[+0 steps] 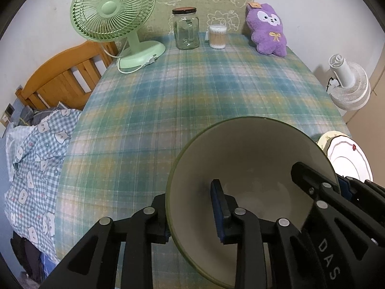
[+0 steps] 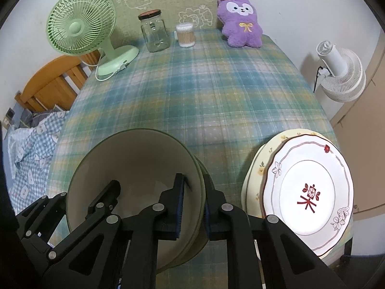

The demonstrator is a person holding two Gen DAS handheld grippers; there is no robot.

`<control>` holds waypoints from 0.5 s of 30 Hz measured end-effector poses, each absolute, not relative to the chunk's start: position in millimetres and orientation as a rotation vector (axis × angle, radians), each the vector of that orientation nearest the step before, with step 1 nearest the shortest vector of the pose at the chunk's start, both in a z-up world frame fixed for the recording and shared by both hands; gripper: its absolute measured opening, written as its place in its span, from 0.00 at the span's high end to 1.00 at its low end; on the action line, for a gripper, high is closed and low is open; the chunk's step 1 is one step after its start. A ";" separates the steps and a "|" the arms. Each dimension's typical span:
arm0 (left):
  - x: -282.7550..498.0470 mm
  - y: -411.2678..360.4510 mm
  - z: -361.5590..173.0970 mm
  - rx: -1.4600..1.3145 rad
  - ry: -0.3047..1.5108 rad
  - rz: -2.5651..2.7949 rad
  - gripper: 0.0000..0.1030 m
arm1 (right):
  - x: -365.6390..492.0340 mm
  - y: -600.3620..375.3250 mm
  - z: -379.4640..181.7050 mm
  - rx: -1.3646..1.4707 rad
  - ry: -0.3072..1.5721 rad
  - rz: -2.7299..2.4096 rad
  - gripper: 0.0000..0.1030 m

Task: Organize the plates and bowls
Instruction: 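Lift the blue-patterned bowl with both grippers and carry it toward the plate stack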

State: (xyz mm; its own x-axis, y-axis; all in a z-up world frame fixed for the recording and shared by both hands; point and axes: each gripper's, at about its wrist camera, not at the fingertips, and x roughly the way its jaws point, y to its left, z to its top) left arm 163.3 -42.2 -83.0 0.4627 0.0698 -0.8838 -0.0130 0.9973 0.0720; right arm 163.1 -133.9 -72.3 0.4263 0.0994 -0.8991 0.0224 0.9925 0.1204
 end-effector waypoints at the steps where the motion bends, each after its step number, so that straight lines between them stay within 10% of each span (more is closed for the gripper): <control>1: 163.0 -42.9 -82.9 0.062 1.090 0.055 0.74 | 162.4 -134.9 -72.6 0.123 1.130 0.052 0.84; 15: 160.8 -51.6 -77.4 0.107 1.074 0.093 0.69 | 161.9 -143.0 -70.7 0.151 1.125 0.090 0.89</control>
State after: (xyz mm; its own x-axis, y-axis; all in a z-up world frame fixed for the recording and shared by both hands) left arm 160.8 -51.6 -77.4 0.4733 0.1274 -0.8716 -0.0236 0.9910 0.1321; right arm 161.9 -143.0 -70.7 0.4290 0.1481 -0.8911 0.0046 0.9861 0.1661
